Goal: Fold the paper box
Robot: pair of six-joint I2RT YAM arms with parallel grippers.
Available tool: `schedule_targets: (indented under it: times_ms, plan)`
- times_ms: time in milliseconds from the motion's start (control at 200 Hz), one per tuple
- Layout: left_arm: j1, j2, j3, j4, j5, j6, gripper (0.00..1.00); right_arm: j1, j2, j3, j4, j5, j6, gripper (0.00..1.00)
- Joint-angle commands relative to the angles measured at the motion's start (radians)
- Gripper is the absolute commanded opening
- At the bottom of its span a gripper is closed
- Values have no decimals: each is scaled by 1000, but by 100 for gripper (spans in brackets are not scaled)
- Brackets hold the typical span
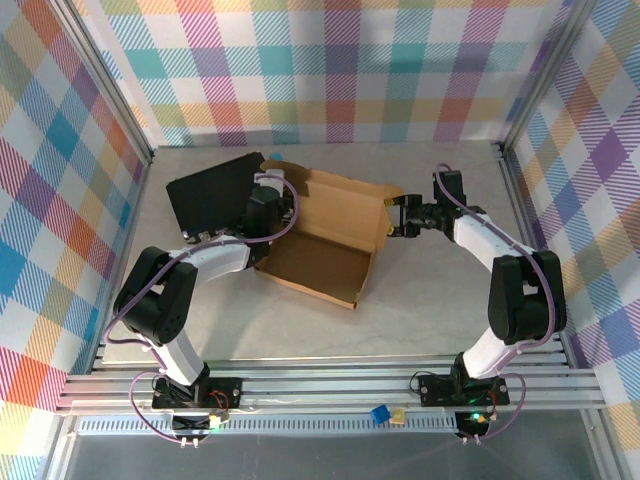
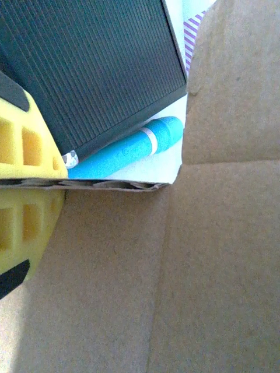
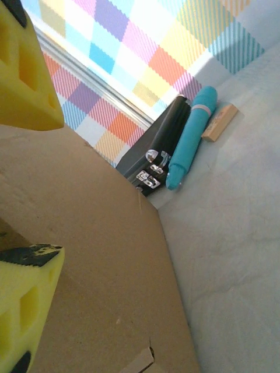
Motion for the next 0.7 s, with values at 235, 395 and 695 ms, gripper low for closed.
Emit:
schedule_targets:
  times_ms: [235,395,695]
  plan:
    - [-13,-26,-40,88,-6,-48,0,-9,-75,-37,-183,-76,223,57]
    - [-12,-25,-73,145,-19,-83,0,-22,-119,-54,-242,-85,216,58]
    - [-13,-39,-148,245,-4,-126,0,-23,-147,-68,-266,-97,230,58]
